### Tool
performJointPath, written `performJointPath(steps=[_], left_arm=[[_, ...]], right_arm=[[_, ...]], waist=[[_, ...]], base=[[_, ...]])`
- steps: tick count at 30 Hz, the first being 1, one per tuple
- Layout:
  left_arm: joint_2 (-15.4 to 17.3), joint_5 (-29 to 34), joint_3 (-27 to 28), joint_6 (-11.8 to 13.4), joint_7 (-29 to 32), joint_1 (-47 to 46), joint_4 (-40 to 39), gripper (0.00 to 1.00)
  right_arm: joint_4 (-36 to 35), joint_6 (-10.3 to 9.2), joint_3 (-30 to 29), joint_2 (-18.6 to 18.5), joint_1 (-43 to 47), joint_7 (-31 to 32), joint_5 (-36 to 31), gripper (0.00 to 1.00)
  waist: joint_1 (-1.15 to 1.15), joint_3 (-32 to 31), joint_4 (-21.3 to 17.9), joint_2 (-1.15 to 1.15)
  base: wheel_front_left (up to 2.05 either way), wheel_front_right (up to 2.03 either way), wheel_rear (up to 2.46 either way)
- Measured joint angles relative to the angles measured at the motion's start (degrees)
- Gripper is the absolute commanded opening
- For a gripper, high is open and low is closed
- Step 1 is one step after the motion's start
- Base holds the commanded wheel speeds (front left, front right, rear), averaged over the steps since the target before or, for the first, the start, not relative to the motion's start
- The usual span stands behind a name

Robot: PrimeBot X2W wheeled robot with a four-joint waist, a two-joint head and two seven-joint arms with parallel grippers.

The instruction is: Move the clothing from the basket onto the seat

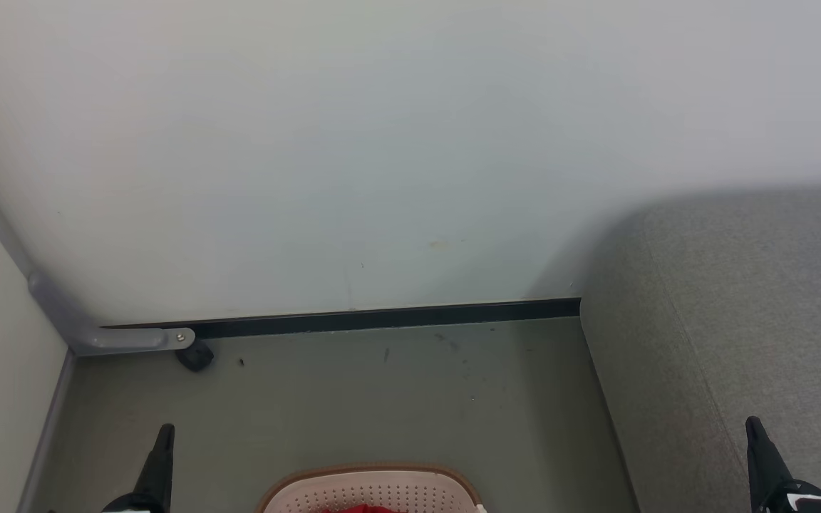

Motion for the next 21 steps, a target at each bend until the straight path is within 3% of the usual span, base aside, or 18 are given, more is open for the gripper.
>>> performJointPath(steps=[21], left_arm=[[0.0,0.0,0.0,0.0,0.0,0.0,0.0,0.0]], right_arm=[[0.0,0.0,0.0,0.0,0.0,0.0,0.0,0.0]], waist=[[0.0,0.0,0.0,0.0]], base=[[0.0,0.0,0.0]])
